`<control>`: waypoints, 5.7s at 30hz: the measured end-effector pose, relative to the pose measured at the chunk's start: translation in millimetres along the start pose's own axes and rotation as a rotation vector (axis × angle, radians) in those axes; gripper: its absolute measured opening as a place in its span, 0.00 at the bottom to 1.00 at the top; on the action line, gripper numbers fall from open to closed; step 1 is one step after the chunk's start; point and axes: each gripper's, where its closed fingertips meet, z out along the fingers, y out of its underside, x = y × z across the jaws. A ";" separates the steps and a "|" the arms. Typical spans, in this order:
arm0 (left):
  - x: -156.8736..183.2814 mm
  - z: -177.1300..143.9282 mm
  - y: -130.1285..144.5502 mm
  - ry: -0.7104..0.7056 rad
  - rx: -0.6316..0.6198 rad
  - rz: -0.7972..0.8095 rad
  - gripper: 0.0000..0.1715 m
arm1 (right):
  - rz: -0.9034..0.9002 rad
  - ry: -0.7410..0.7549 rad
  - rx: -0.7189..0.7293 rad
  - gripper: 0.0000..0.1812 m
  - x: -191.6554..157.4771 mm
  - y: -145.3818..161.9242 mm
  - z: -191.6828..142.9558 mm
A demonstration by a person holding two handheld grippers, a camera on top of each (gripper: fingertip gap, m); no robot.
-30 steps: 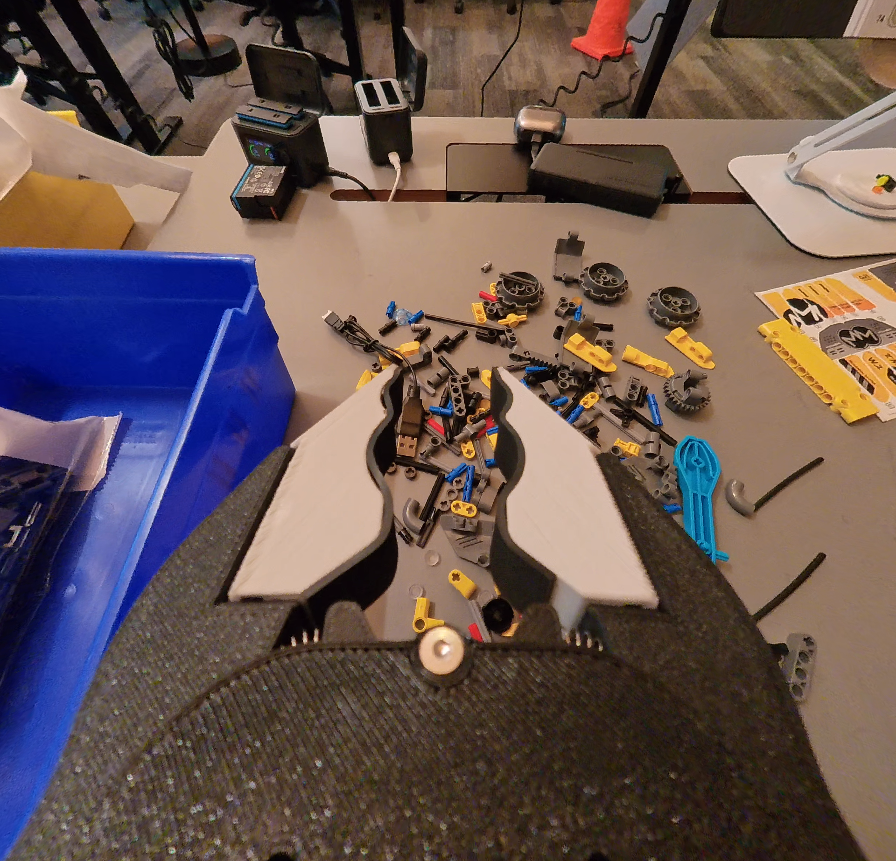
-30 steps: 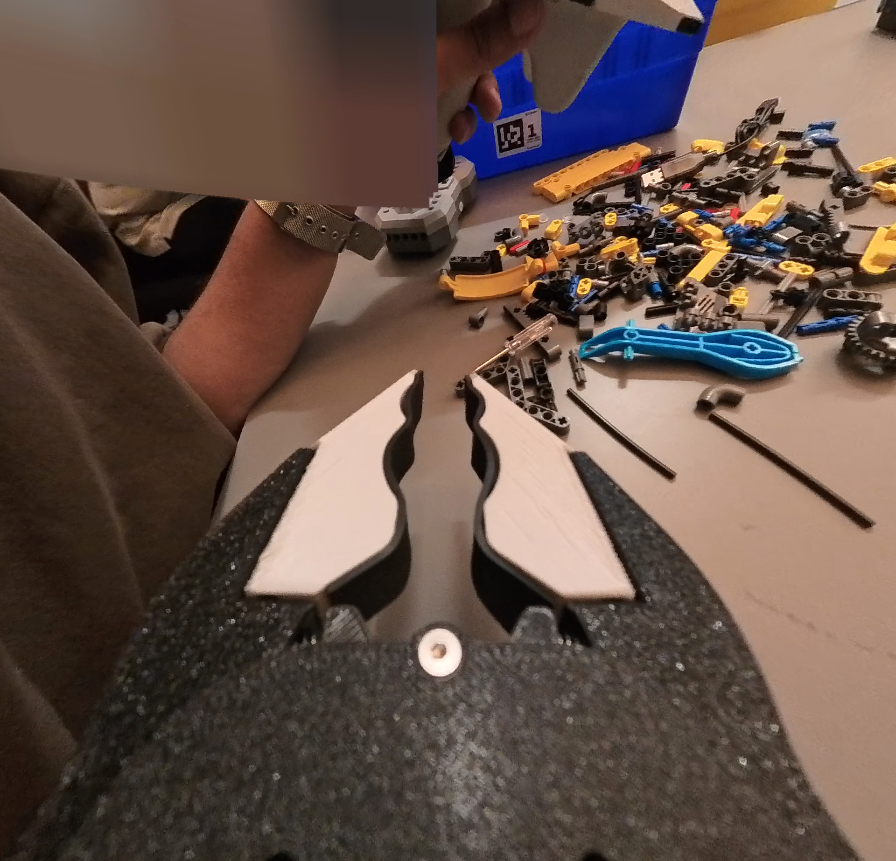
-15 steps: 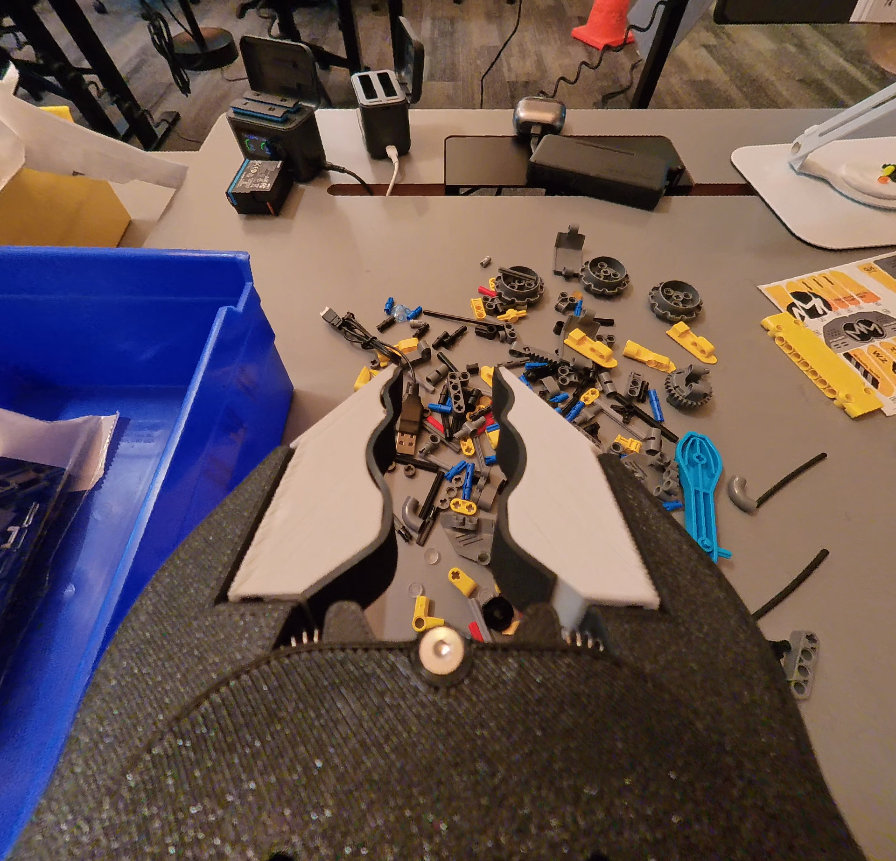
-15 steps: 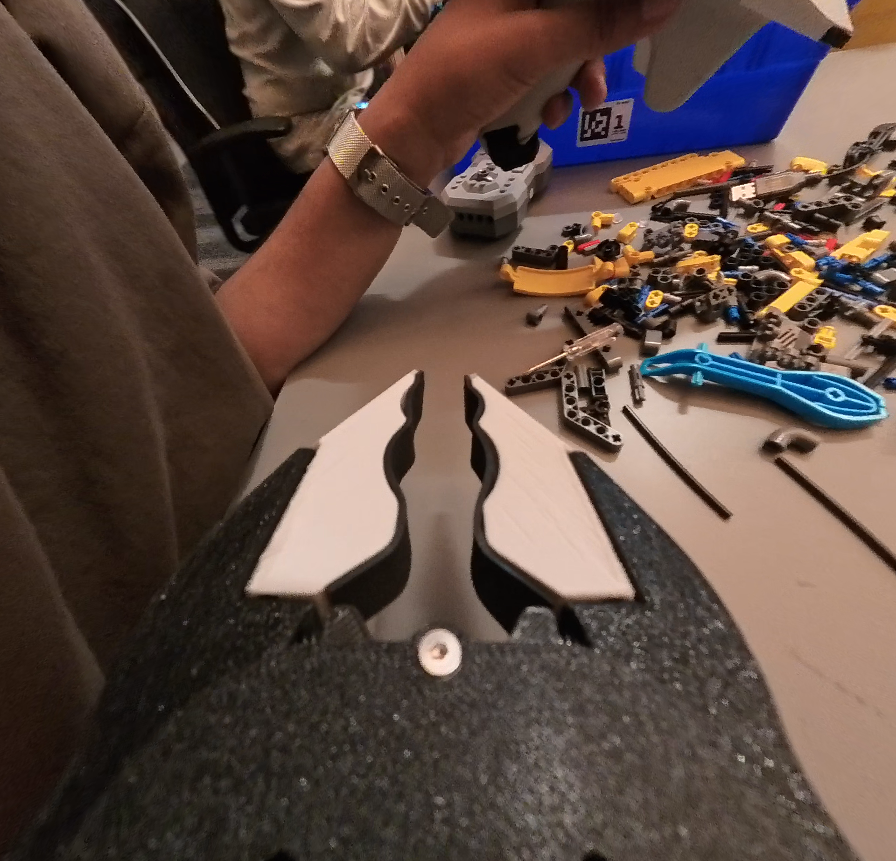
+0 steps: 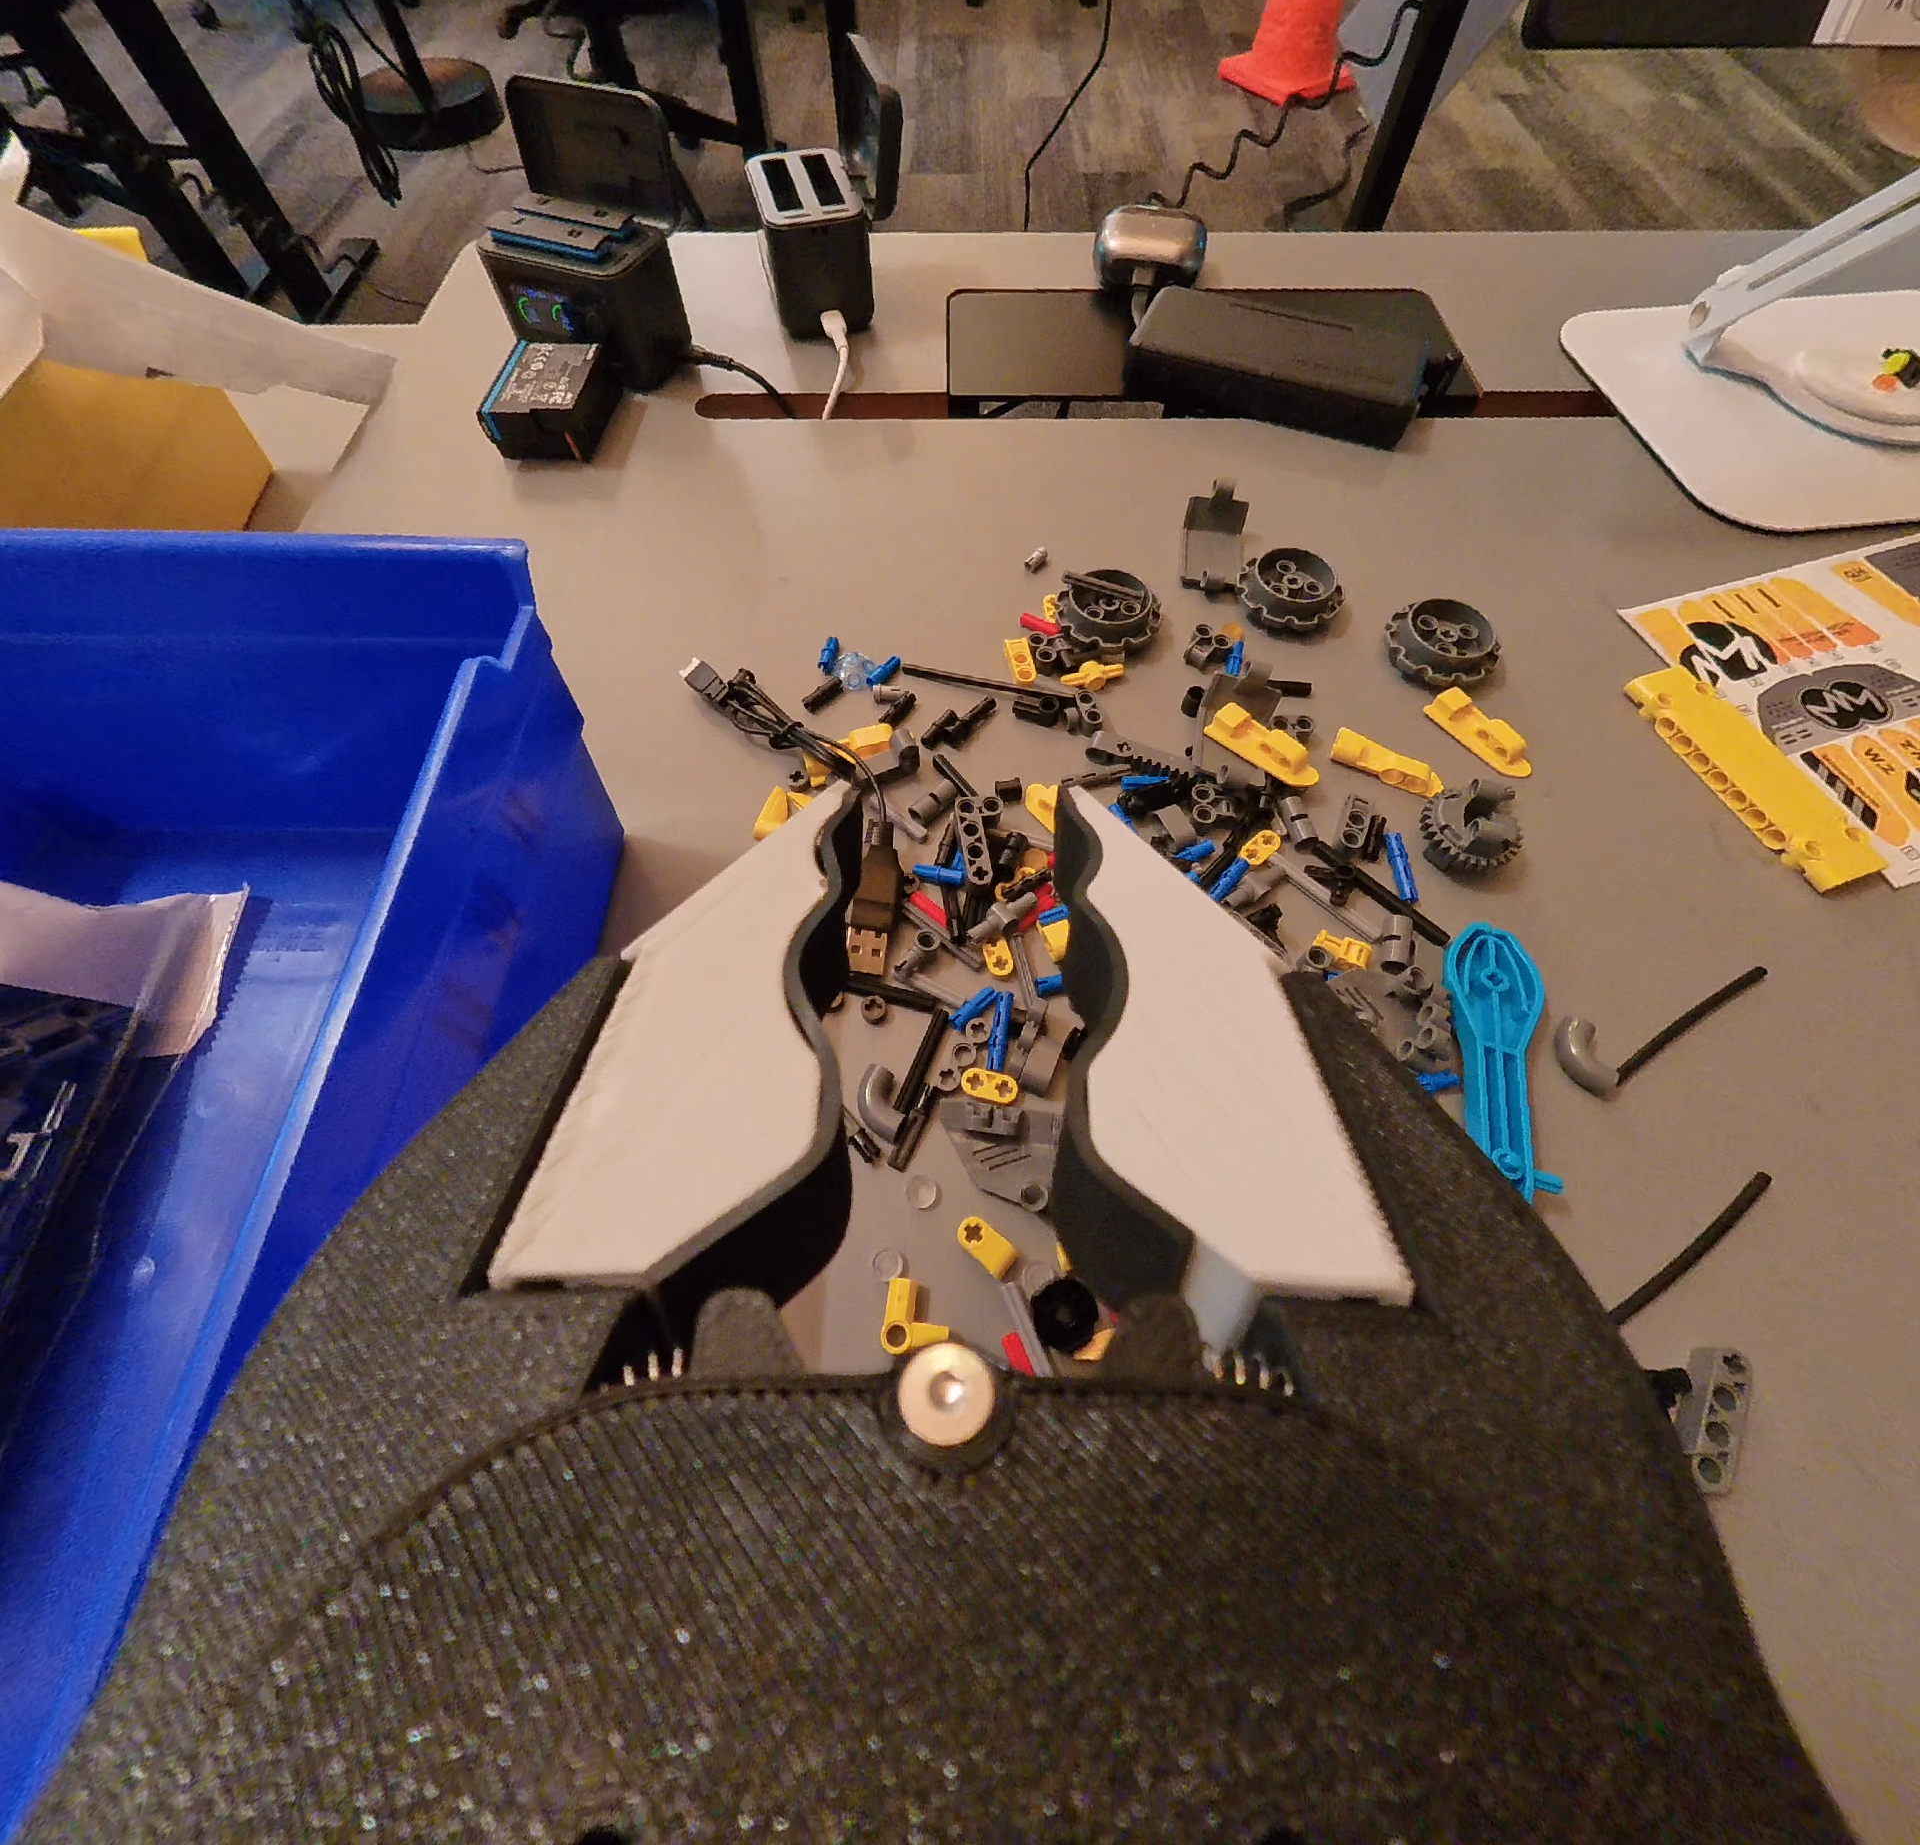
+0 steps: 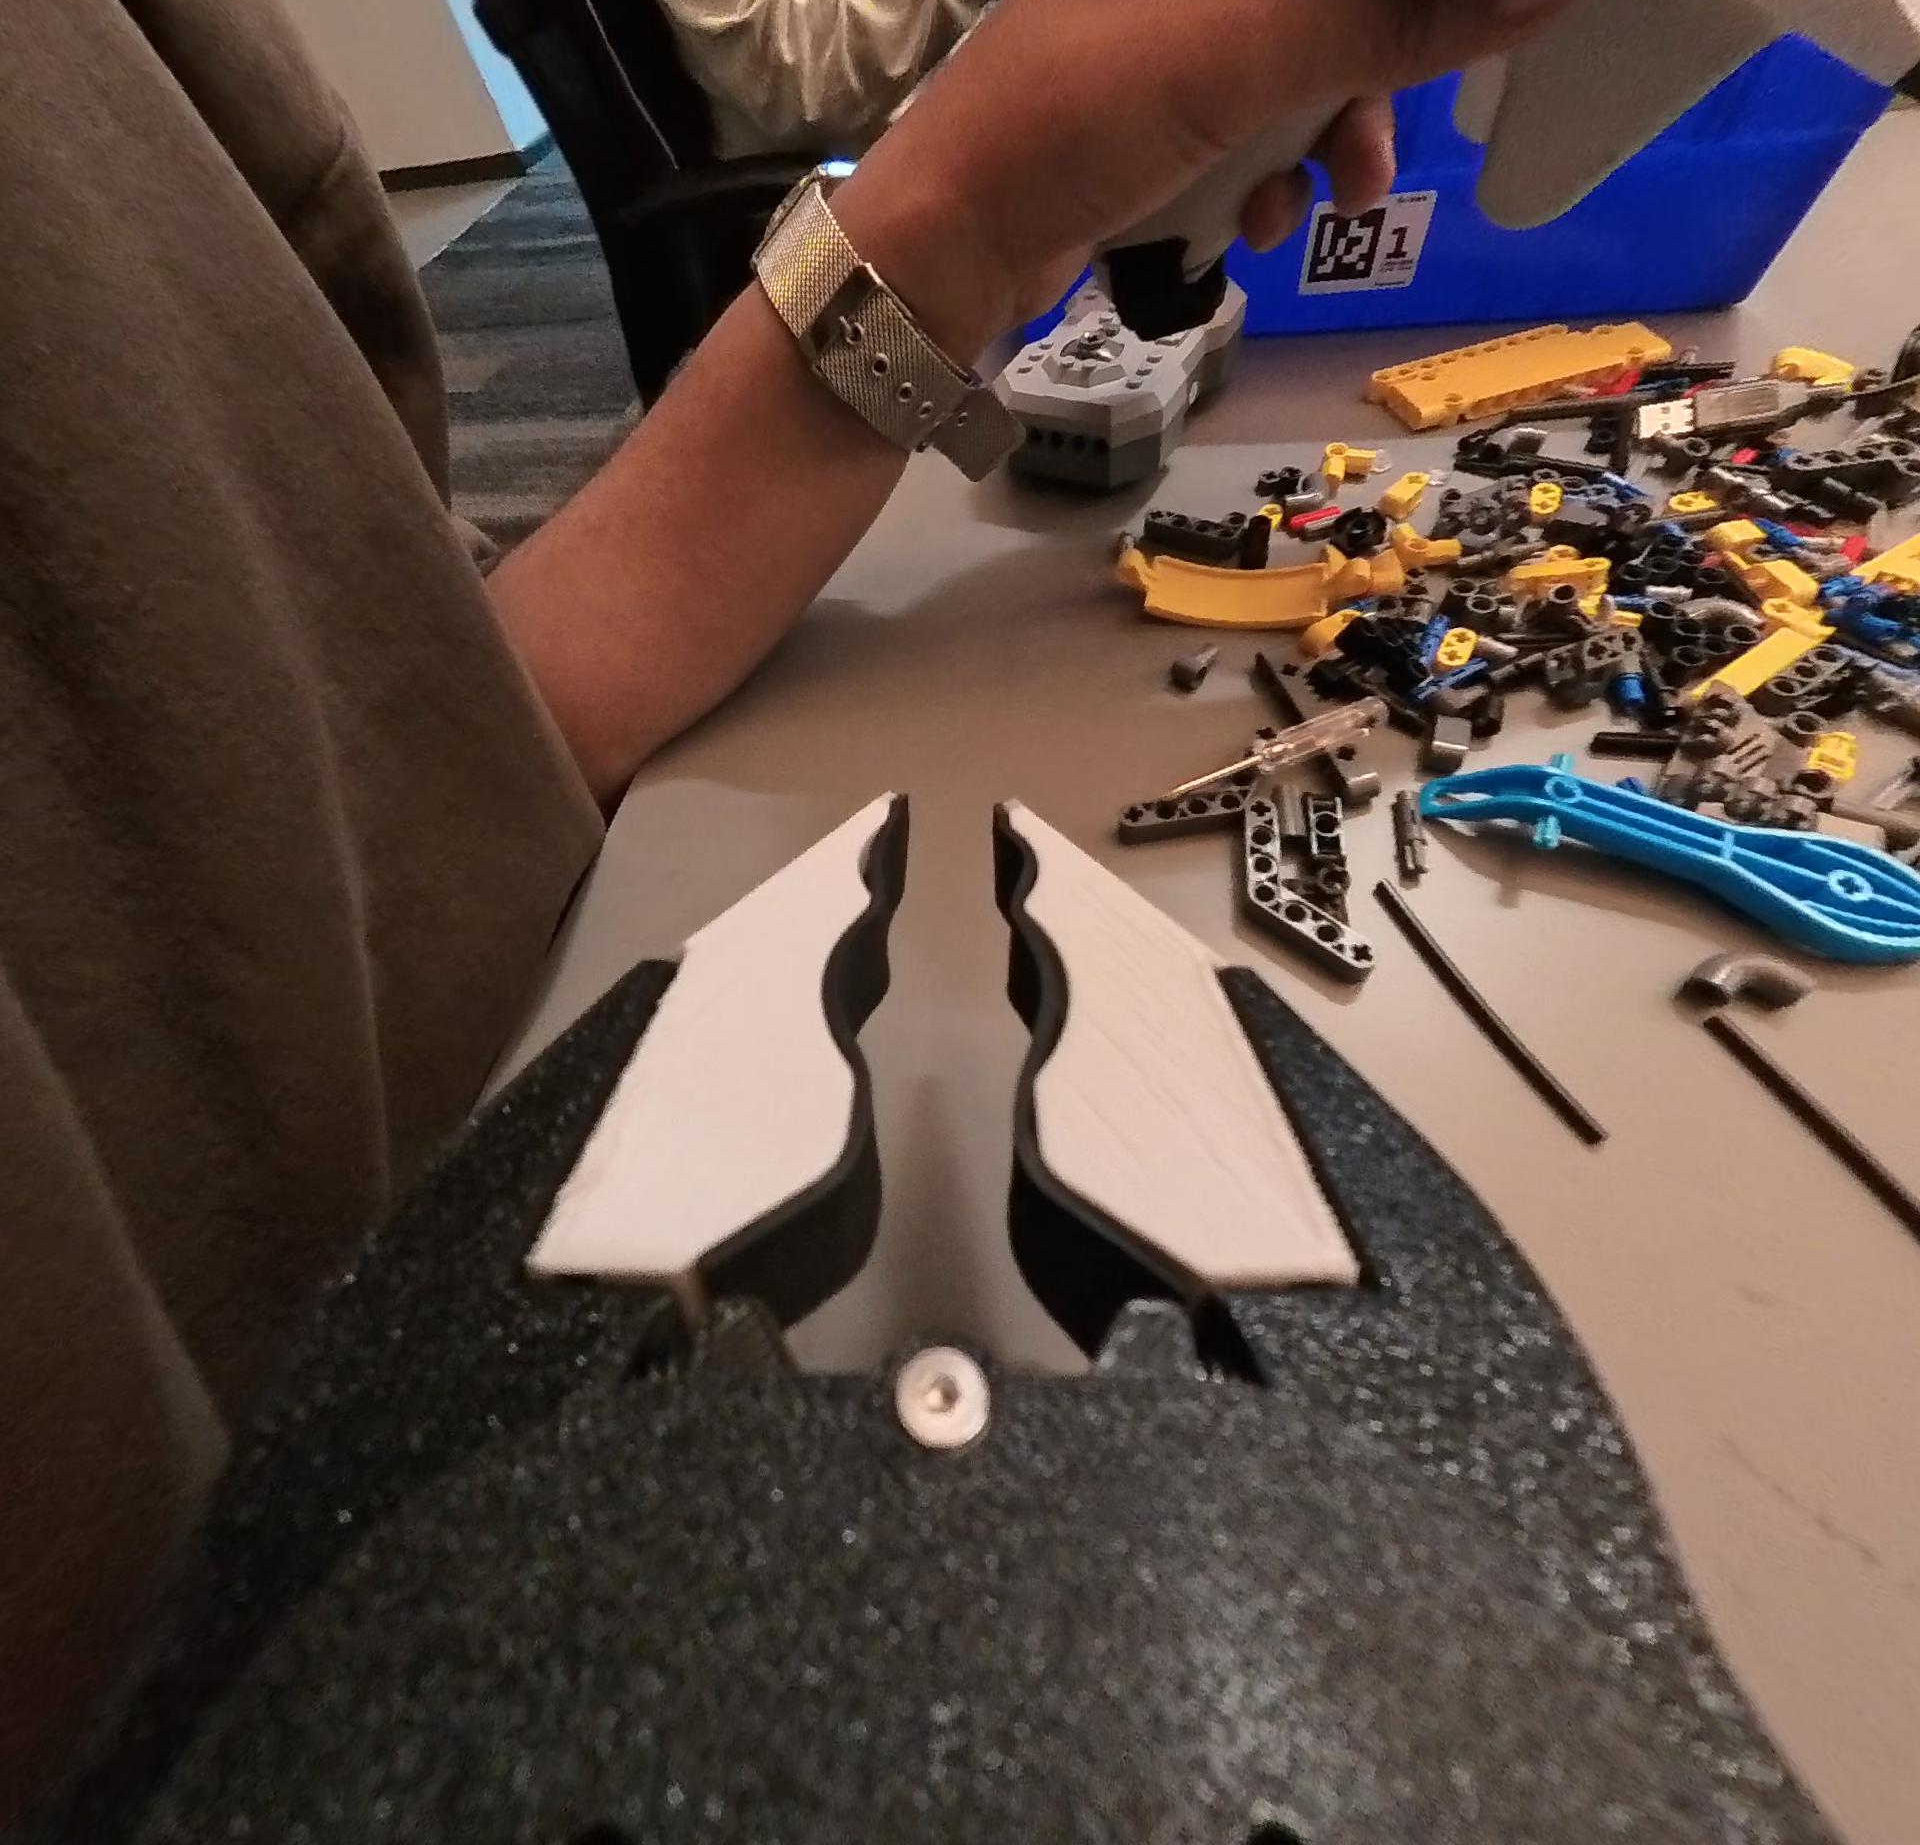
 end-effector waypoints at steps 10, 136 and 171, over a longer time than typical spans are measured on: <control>0.2 0.3 0.3 -0.002 -0.002 0.004 0.21 | 0.003 0.004 -0.012 0.08 0.5 1.4 1.2; -38.5 -25.1 -18.1 -0.117 0.153 -0.110 0.20 | 0.212 0.462 -0.133 0.08 200.4 -61.5 20.6; -25.1 -22.5 -17.4 -0.046 0.142 -0.125 0.21 | 0.195 0.515 -0.381 0.00 303.3 -42.1 58.0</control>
